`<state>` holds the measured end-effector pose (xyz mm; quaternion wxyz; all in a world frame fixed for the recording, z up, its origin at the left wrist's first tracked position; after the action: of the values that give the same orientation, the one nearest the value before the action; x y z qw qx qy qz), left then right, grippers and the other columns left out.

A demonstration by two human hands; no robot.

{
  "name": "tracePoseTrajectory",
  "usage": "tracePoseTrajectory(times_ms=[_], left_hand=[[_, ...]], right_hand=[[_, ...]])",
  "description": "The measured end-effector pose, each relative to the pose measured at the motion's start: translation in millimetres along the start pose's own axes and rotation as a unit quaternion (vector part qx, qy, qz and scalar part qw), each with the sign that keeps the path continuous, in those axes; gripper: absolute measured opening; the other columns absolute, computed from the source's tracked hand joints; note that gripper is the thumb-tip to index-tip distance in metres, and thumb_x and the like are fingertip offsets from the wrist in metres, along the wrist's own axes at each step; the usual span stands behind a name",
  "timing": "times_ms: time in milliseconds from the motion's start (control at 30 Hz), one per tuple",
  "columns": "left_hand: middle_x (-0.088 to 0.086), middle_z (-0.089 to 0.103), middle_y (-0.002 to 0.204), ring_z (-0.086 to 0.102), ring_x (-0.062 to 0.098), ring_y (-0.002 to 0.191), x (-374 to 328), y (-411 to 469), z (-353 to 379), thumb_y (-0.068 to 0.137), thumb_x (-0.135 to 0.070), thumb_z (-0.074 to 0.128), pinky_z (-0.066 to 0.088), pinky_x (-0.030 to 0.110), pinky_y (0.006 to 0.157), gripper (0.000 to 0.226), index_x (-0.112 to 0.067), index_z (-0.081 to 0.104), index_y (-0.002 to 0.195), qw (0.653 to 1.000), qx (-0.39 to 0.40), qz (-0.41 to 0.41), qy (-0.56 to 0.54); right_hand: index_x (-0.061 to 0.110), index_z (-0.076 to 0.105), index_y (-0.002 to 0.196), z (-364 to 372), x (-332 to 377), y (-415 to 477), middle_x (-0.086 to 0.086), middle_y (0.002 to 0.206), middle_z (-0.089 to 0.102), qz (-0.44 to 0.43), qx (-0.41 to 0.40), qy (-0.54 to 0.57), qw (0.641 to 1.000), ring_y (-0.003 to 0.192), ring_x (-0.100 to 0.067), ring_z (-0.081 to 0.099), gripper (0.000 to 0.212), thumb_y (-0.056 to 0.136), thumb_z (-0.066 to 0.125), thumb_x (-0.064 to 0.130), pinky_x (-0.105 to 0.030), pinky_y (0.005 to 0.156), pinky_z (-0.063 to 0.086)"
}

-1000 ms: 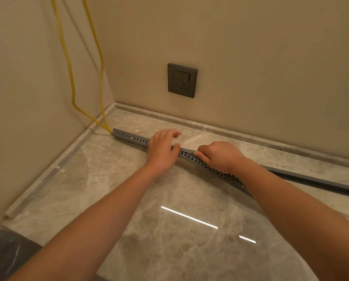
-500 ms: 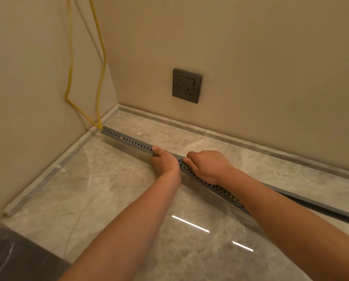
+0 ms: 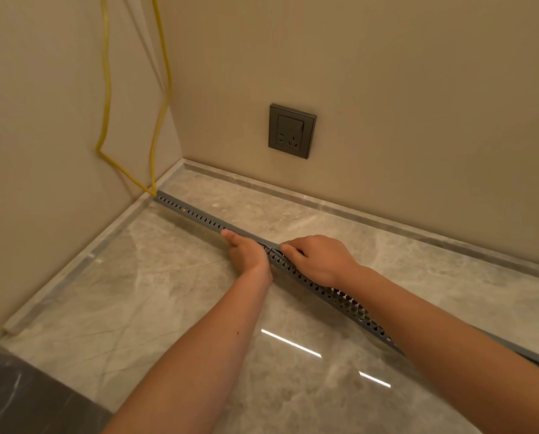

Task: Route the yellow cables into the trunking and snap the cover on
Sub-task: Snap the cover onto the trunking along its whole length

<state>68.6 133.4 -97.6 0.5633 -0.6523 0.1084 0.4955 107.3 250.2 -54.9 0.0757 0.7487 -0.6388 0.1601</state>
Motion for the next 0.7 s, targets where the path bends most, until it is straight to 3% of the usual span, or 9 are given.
tracePoseTrajectory(times_ms=[100,267,400,533,600,700], left_hand=[[0.016,0.061,0.123,0.061,0.036,0.102,-3.3,-4.7,-0.9,0.095,-0.064,0.012,0.052,0.04,0.088,0.077,-0.008,0.053,0.13,1.0,-0.021,-0.006,0.004],[0.017,0.061,0.119,0.054,0.029,0.087,-4.2,-4.9,-5.7,0.098,-0.059,0.011,0.042,0.032,0.073,0.075,-0.004,0.052,0.128,0.999,-0.022,0.011,0.025],[0.017,0.06,0.122,0.058,0.031,0.097,-1.3,-2.5,-8.3,0.097,-0.059,0.011,0.044,0.032,0.079,0.076,-0.004,0.051,0.129,0.999,-0.004,0.016,0.028],[0.008,0.059,0.103,0.056,0.024,0.084,-1.9,-5.5,-10.1,0.099,-0.056,0.01,0.044,0.03,0.073,0.072,-0.005,0.05,0.13,0.999,0.033,0.009,0.023],[0.009,0.062,0.097,0.06,0.024,0.079,-1.1,-4.0,-11.2,0.099,-0.057,0.01,0.049,0.032,0.071,0.072,-0.004,0.053,0.123,0.998,0.05,0.002,0.024],[0.012,0.067,0.093,0.066,0.027,0.082,5.3,-3.9,-12.5,0.097,-0.06,0.011,0.057,0.041,0.081,0.066,-0.011,0.055,0.1,0.996,0.084,-0.006,0.031]], right_hand=[[0.017,0.066,0.094,0.8,4.9,2.6,-0.001,0.078,0.068,0.002,-0.001,0.003,1.0,0.077,-0.023,0.061,0.049,0.1,0.027,0.046,-0.033,0.064,0.043],[0.022,0.067,0.092,-2.1,9.4,5.1,0.003,0.076,0.067,-0.008,-0.015,-0.042,0.999,0.074,-0.021,0.059,0.048,0.101,0.026,0.045,-0.03,0.058,0.037],[0.021,0.069,0.1,-7.4,13.1,9.0,0.0,0.081,0.07,-0.022,-0.022,-0.069,0.997,0.078,-0.023,0.062,0.049,0.101,0.026,0.044,-0.031,0.061,0.041],[0.021,0.069,0.092,-10.2,14.9,12.0,0.0,0.075,0.066,-0.02,-0.015,-0.076,0.997,0.073,-0.022,0.059,0.048,0.101,0.027,0.043,-0.029,0.056,0.036],[0.024,0.069,0.092,-8.1,15.0,10.3,0.001,0.076,0.066,-0.015,-0.015,-0.069,0.997,0.073,-0.02,0.059,0.048,0.1,0.026,0.043,-0.03,0.057,0.038],[0.022,0.069,0.096,-4.5,9.7,8.7,0.001,0.08,0.067,-0.004,-0.001,-0.048,0.999,0.075,-0.019,0.059,0.05,0.101,0.026,0.046,-0.031,0.059,0.04]])
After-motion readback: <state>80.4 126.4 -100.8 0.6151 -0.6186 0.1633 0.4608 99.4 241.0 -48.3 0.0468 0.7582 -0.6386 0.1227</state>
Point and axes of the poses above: each hand's wrist, its own y-axis towards the middle knuckle, its own z-axis out of the palm, x = y × z, the point moved 2 cm from there along y, towards the middle knuckle
